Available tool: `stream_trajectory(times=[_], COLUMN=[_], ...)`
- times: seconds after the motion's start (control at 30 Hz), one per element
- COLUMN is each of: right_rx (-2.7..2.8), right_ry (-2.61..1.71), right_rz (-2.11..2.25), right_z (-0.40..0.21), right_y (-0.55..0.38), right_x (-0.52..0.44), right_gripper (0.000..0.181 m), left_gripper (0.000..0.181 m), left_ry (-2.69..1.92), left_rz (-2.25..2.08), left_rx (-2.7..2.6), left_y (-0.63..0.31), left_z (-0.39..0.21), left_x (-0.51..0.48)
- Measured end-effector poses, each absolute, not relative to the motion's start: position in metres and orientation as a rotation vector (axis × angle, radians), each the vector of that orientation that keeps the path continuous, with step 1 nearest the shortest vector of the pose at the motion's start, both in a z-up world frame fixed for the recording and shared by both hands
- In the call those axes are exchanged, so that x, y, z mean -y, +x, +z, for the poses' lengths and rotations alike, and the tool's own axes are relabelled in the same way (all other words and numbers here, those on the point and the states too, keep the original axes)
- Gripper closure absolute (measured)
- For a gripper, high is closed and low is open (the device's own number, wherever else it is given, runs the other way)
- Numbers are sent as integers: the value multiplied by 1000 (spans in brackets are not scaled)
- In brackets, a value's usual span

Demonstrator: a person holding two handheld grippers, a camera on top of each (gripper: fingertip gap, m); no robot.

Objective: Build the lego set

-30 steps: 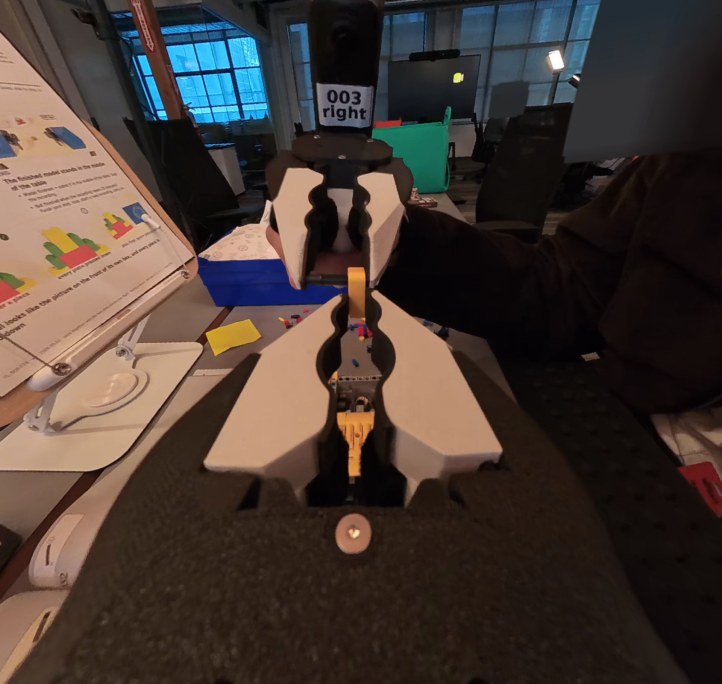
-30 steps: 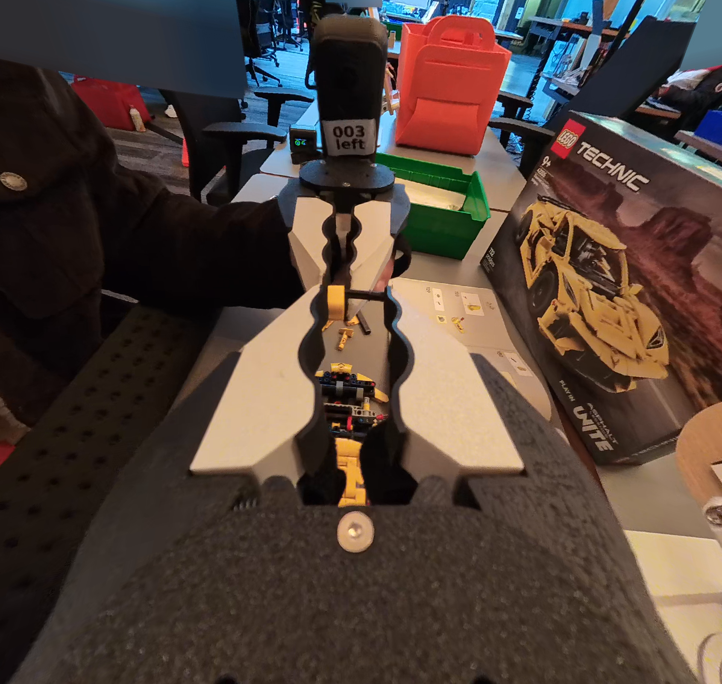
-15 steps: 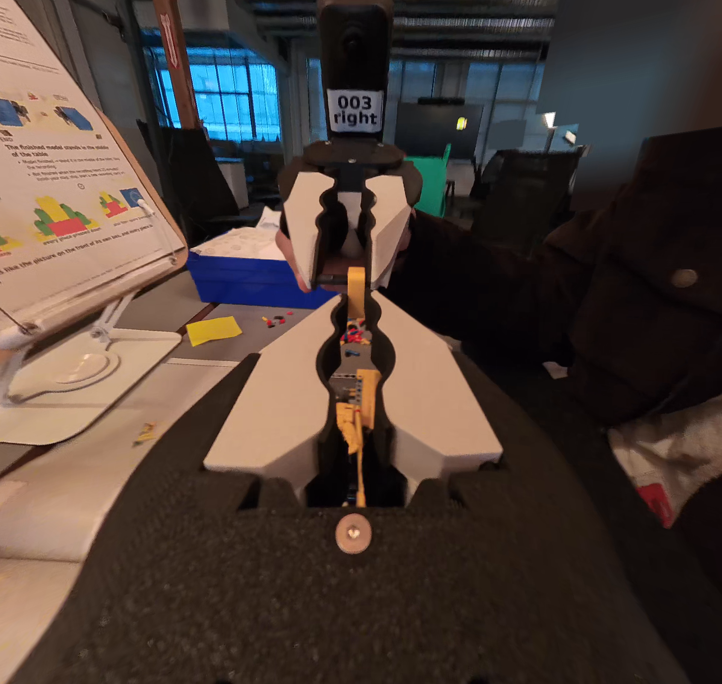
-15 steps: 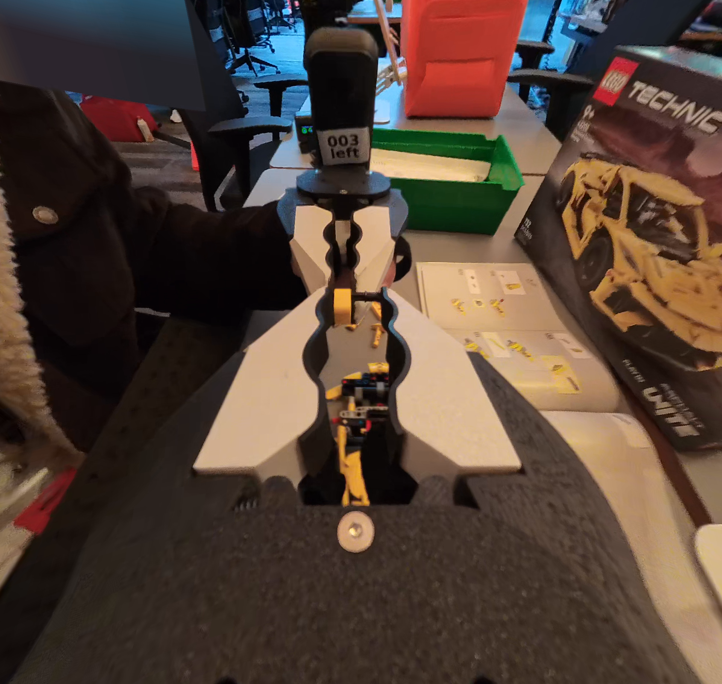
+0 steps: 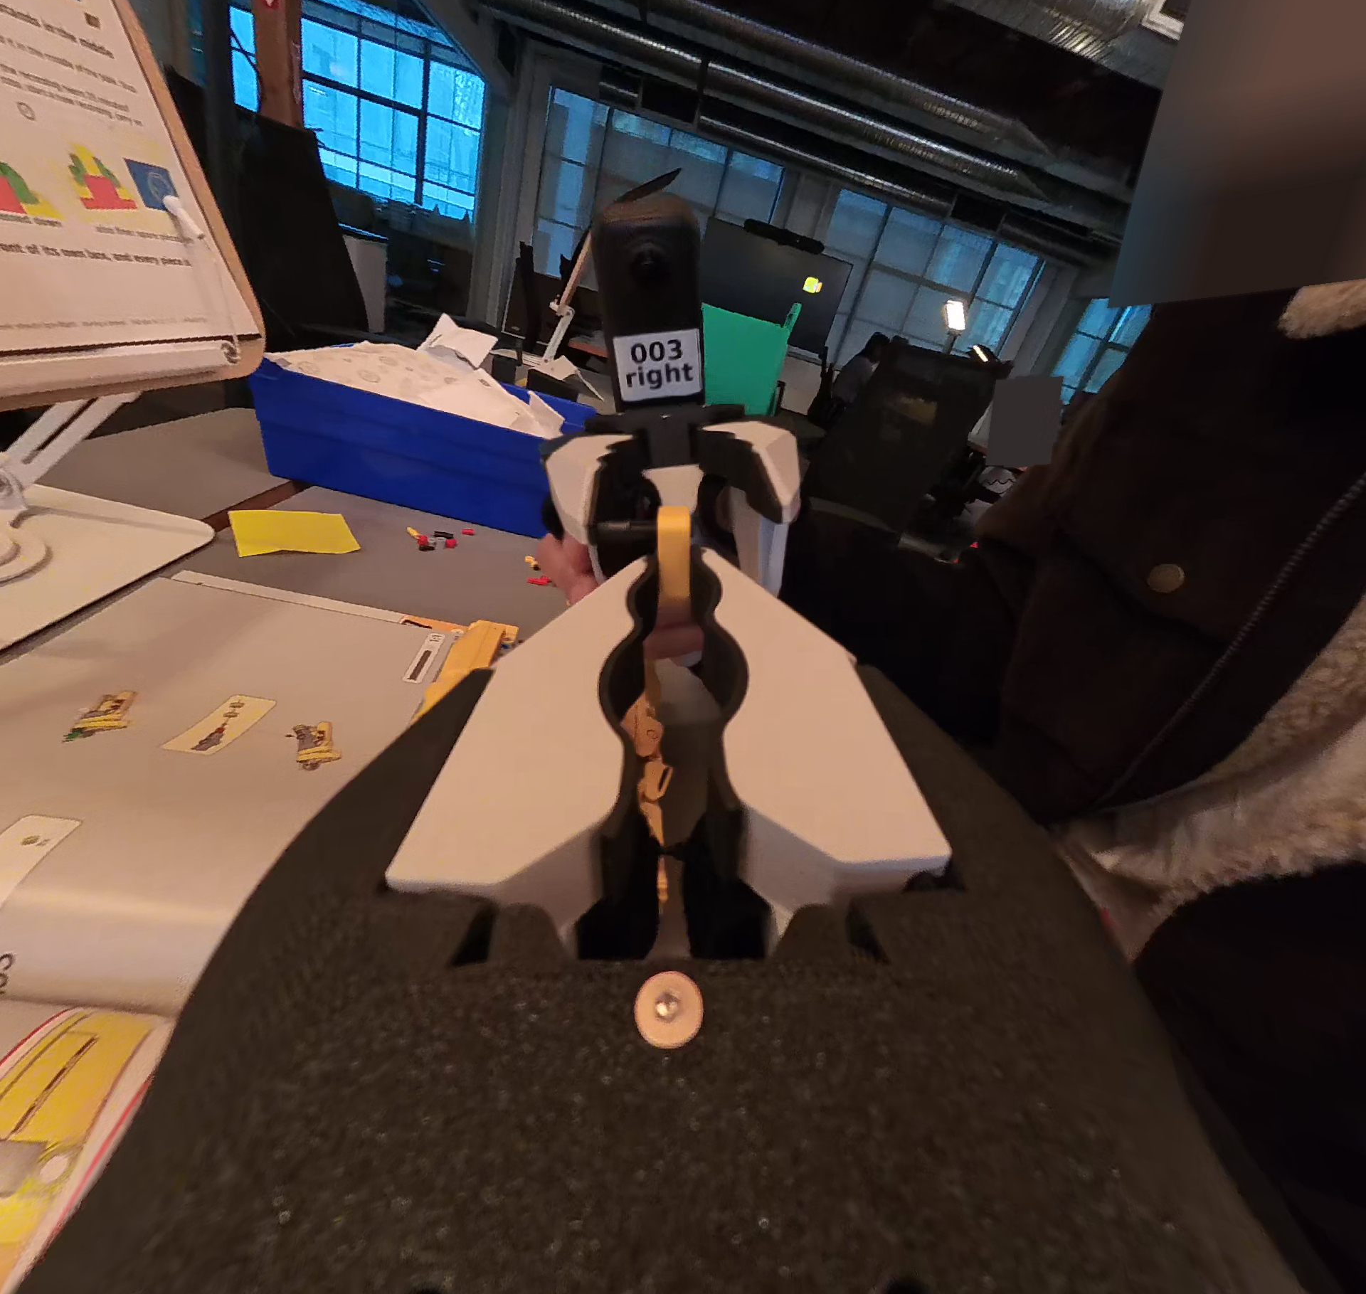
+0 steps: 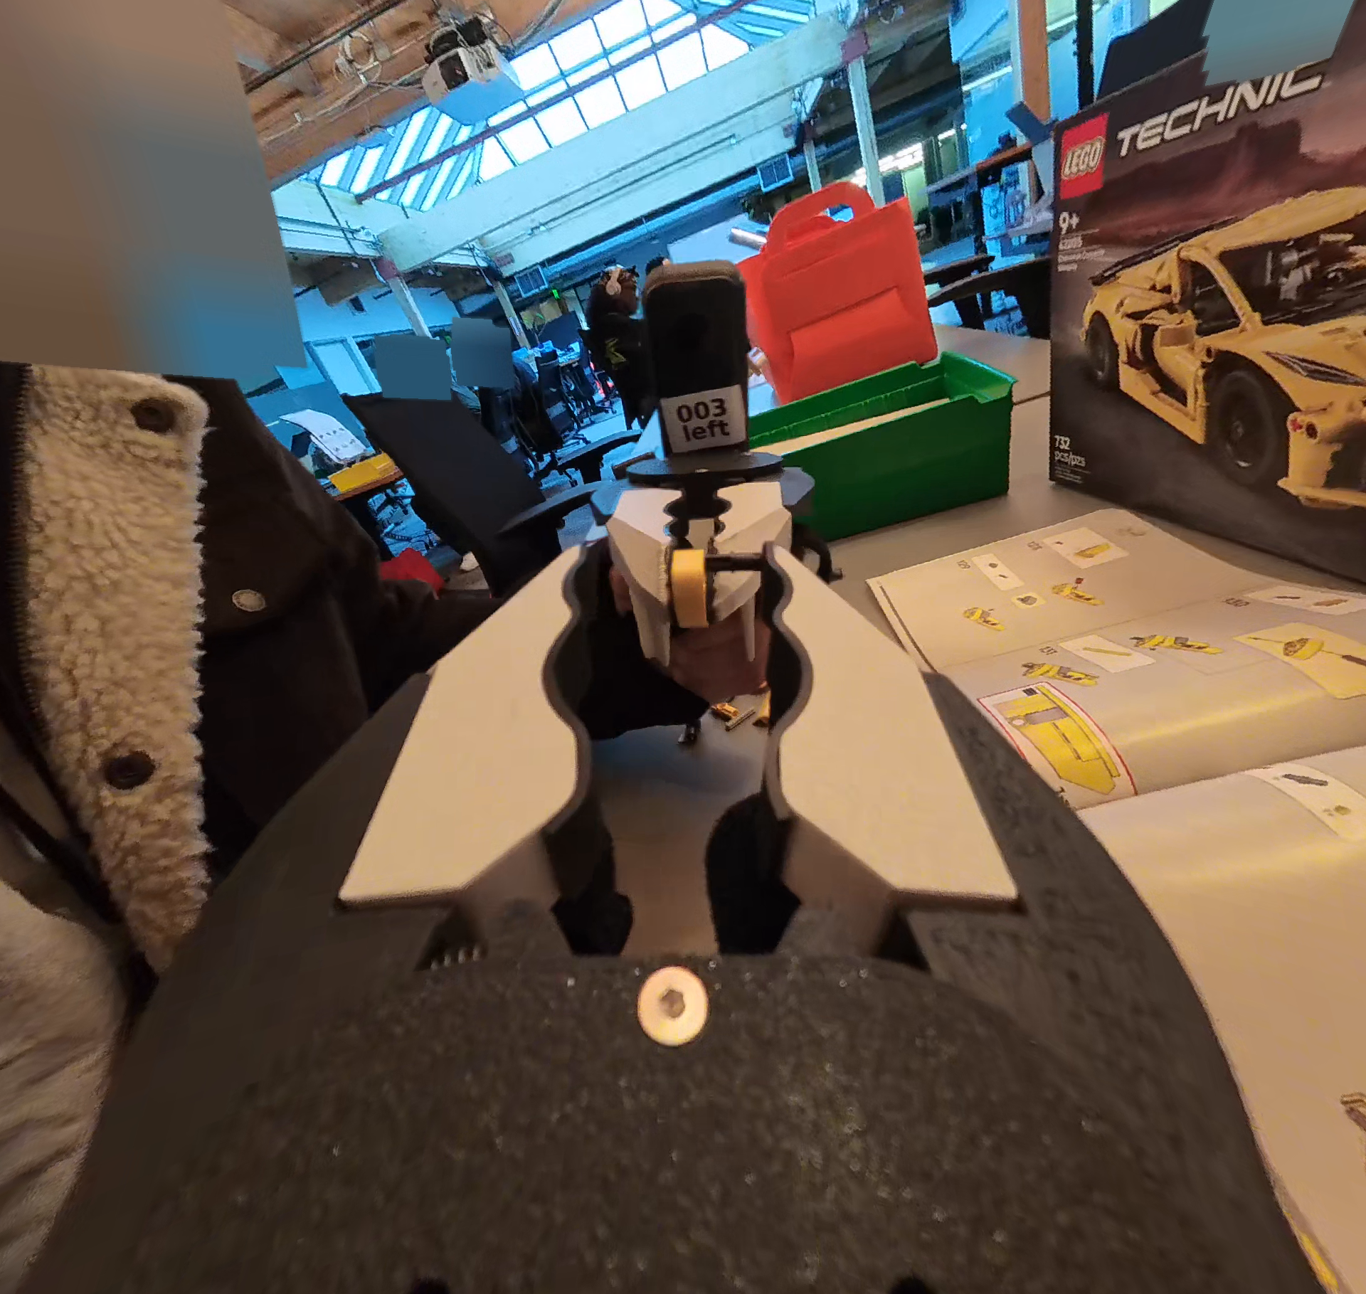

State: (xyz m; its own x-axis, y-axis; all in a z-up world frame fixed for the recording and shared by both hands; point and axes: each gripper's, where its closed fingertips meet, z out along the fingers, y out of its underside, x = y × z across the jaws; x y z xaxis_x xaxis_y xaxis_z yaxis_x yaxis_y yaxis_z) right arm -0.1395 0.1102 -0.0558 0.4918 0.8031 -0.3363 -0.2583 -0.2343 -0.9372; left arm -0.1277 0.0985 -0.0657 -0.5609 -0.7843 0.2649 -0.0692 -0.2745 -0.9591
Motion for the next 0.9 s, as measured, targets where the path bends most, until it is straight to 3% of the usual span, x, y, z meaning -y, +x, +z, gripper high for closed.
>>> stream_trajectory(times=[0.23, 0.9], right_rx=[582, 665], right_ry=[-1486, -1447], right_rz=[984, 1033], right_z=[-60, -61], right_y=[-136, -141], right_x=[-99, -88], right_gripper=[158, 158], left_gripper=[174, 174], left_ry=[-1005, -950], left_rz=[-1939, -1875], left_rx=[-1551, -1627], left_y=[-131, -136], left_z=[-65, -66], left_x=[-80, -70])
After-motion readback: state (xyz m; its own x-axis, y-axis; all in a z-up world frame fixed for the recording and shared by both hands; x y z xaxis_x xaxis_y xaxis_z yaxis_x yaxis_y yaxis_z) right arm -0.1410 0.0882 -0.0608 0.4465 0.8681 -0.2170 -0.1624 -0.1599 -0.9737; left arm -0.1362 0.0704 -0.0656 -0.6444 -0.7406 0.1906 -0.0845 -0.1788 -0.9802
